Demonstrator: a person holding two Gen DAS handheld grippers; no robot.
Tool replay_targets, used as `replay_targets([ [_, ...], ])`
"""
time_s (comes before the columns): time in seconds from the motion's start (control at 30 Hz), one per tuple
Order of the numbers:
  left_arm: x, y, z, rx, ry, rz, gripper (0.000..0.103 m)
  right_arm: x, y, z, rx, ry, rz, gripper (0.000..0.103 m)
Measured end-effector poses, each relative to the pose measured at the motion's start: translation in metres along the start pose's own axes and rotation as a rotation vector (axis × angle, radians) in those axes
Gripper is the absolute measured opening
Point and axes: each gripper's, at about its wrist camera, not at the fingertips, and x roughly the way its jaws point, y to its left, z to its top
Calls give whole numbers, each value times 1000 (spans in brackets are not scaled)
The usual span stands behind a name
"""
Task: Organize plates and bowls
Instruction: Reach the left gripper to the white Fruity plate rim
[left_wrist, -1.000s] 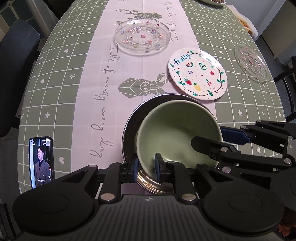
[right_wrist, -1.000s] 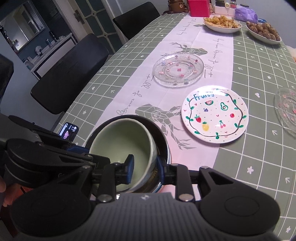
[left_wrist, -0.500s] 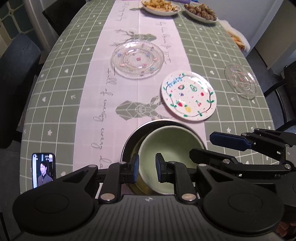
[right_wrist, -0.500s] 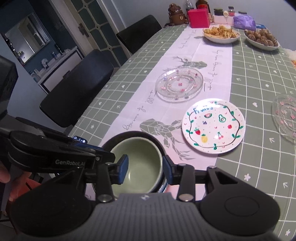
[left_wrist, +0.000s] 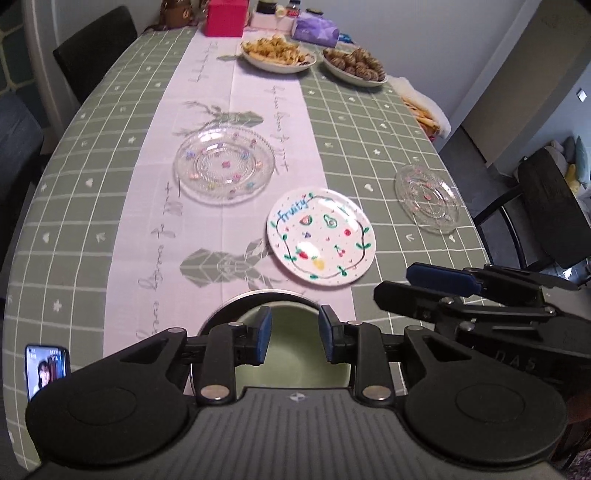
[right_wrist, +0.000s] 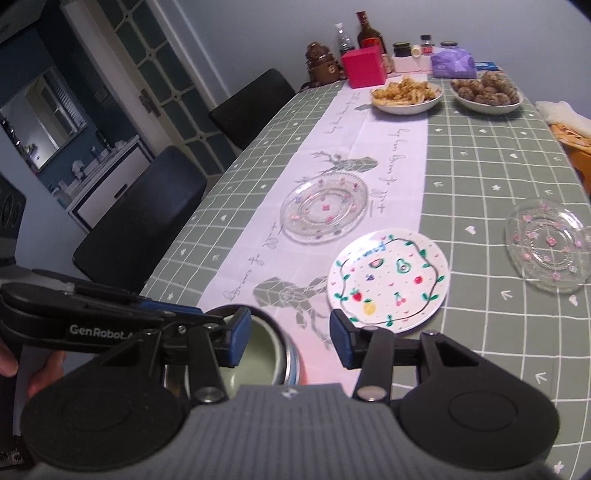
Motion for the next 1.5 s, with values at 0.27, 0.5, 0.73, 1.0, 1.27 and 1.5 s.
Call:
replay_targets([
  [0.27,14,5,21,7,-51,-37,44,7,-25,7,57,-72,-51,47],
  [0.5,42,10,31,39,-50,-94,55,22,-50,11,109,-89,-99,47],
  [0.73,73,12,49,78,-57,-49,55,55,-88,11,254,-14,-134,47],
  [1.0,120,26,64,47,11,-12,55,75,-121,6,328,7,-208,47],
  [1.27,147,36,72,27,18,-18,50,87,-138,0,383,28,-210,38],
  [1.5,158,34,74,85,23,-7,36,91,-142,-4,401,38,-198,29],
])
